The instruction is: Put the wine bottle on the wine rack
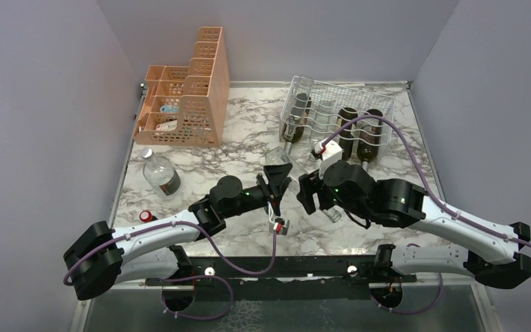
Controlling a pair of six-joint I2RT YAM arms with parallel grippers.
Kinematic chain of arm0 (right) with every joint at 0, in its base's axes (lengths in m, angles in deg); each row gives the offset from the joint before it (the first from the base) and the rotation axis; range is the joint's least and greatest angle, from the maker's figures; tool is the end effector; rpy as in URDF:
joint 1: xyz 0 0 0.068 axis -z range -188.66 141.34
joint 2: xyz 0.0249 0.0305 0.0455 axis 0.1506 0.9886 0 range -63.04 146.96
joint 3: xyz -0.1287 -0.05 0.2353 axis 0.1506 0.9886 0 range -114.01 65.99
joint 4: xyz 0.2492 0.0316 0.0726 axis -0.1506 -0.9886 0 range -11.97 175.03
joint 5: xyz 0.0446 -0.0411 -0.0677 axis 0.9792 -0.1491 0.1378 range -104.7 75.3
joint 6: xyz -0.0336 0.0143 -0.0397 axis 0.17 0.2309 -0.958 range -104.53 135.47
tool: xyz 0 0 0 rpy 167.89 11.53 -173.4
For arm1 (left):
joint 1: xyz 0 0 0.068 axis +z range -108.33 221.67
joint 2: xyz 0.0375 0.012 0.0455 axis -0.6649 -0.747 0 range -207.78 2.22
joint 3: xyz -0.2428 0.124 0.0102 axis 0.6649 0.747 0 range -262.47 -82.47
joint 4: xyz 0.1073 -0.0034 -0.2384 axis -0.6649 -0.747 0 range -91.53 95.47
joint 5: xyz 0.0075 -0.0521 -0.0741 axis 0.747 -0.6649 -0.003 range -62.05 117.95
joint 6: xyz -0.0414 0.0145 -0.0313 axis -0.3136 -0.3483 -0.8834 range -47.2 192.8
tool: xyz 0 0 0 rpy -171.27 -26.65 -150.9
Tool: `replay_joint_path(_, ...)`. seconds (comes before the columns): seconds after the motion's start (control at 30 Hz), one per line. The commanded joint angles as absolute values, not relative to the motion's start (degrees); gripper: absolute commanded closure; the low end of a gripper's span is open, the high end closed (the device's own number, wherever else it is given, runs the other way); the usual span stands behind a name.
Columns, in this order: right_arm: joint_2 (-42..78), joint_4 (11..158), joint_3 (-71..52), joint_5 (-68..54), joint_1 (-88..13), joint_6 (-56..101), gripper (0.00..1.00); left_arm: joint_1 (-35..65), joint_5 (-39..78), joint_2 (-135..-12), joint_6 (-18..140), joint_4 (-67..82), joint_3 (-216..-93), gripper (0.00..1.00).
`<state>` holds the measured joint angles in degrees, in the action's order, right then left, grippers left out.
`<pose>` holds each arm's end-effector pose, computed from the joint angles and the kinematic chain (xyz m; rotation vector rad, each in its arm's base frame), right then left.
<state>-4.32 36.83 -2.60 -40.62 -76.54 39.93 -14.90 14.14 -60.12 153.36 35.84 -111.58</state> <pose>0.0887 0.1768 0.3745 -0.5803 2.1141 0.4139 0.1271 -0.2081 0.2578 1.5667 0.4158 0.1275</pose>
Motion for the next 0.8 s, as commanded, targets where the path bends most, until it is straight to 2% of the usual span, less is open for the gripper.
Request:
replay_joint_path(0.0,-5.2,38.0,-0.3,-37.5,-76.9,41.8,0.23,-14.8,11.5,-58.1,155.1,39.1,-111.9,1.00)
replay_joint_path(0.1,-4.8,38.9,0.3,-36.2,-76.9,41.9,0.26,-14.8,11.5,-57.8,155.2,38.8,-111.8,1.00)
replay_joint_path(0.2,-4.2,39.3,0.4,-35.8,-76.9,41.9,0.32,-14.8,11.3,-57.5,155.1,38.6,-111.6,1.00)
replay_joint_path(0.3,-3.9,39.8,0.4,-35.9,-76.9,41.6,0.48,-14.8,11.4,-57.2,154.8,38.4,-111.6,1.00)
replay_joint_path(0.37,-3.8,40.2,0.4,-36.4,-76.9,41.5,0.65,-14.8,11.3,-57.0,154.6,38.3,-111.4,0.95)
replay_joint_path(0.4,-3.9,40.4,0.4,-36.9,-76.9,41.4,0.73,-14.9,11.4,-56.8,154.4,38.3,-111.2,0.89)
replay_joint_path(0.47,-4.0,40.6,0.3,-38.4,-76.9,41.2,0.89,-14.9,11.5,-56.4,153.7,38.3,-110.9,0.71)
replay_joint_path(0.53,-4.5,41.1,0.3,-40.6,-76.9,41.2,0.97,-14.8,11.6,-56.1,152.9,38.3,-110.6,0.51)
replay_joint_path(0.57,-4.8,41.4,0.3,-41.9,-76.9,41.4,0.99,-14.8,11.6,-55.9,152.3,38.3,-110.5,0.12)
replay_joint_path(0.6,-5.1,41.7,0.3,-42.6,-76.9,41.5,0.99,-14.8,11.7,-55.7,151.9,38.3,-110.4,0.02)
replay_joint_path(0.77,-5.2,47.7,0.6,-52.8,-76.9,39.7,0.99,-14.8,12.9,-55.2,151.3,38.3,-110.1,0.01)
